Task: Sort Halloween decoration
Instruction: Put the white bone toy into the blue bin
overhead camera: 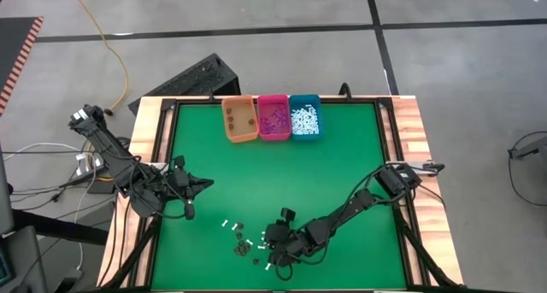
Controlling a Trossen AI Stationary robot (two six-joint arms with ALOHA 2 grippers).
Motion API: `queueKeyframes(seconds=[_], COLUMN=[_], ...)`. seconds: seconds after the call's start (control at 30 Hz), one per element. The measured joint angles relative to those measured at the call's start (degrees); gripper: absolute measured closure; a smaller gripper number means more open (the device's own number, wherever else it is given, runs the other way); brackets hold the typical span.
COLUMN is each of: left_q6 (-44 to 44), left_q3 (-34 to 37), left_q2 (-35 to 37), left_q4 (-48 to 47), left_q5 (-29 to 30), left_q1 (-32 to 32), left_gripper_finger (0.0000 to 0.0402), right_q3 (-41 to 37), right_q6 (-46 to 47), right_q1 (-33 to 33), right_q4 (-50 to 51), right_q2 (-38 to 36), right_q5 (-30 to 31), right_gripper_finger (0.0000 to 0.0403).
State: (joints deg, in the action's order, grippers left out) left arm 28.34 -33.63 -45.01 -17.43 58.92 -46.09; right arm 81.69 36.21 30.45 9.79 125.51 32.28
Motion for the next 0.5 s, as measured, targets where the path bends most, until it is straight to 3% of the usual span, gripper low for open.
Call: queueKeyframes(seconds=[0.17,0.5], left_q6=[0.00,-0.62], left_q3=[0.00,0.00], left_q2=[0.02,0.02], left_q4=[0.04,-0.24], left_q5=[0.00,0.01], left_q1=[0.00,0.00], left_gripper_finger=[0.0401,0.0402], right_q3=[0.02,-0.11], right_q6=[-0.34,-3.89], right_q1=[-0.85,-4.08], right_q4=[2.63,4.32], right_q2=[0.09,0.17], right_q5=[-0.03,-0.54], right_gripper_finger=[0.0242,0.0299])
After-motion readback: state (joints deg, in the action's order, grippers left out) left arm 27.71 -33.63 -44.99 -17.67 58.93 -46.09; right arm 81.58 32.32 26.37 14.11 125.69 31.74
